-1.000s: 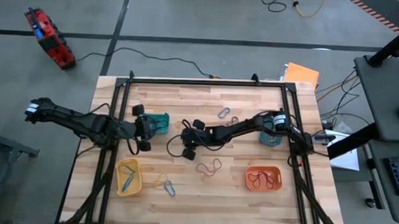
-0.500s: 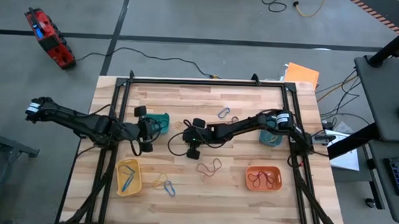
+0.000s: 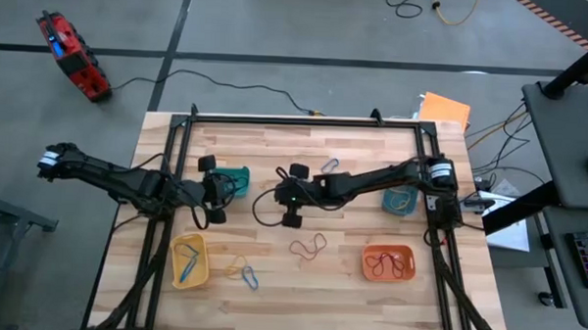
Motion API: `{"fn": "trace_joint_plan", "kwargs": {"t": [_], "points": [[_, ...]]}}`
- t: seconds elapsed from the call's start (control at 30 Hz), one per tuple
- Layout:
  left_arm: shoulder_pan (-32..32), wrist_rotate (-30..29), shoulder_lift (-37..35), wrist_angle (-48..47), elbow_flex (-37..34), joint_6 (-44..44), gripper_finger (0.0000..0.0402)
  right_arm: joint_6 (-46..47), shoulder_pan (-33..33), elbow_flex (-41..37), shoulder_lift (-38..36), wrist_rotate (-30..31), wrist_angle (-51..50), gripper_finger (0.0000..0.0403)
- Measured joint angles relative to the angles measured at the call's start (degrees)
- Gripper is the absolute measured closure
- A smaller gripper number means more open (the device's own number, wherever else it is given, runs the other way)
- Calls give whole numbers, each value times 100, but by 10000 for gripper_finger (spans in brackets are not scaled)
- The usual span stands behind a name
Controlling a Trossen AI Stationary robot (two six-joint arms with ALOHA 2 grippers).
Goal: Sort rubber bands into baskets
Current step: Put the yellow rubber band into the blue bin
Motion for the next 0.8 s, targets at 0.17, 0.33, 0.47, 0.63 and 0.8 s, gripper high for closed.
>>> {"fn": "trace_joint_plan", "kwargs": {"t": [0.17,0.33,0.47,0.63,0.8], "points": [[0,-25,15,49,-2,61,319,-67,41,-77,-441,360,-345,394],[0,-74,8,36,-2,94,319,-79,72,-312,-940,514,-432,394],[-1,-89,8,36,-2,98,319,-79,113,-585,-1368,836,-435,394],[-1,-93,10,38,-2,140,319,103,167,-881,-1865,1148,-422,394],[-2,-95,10,78,-2,185,319,393,160,-1068,-1988,445,-370,394]]}}
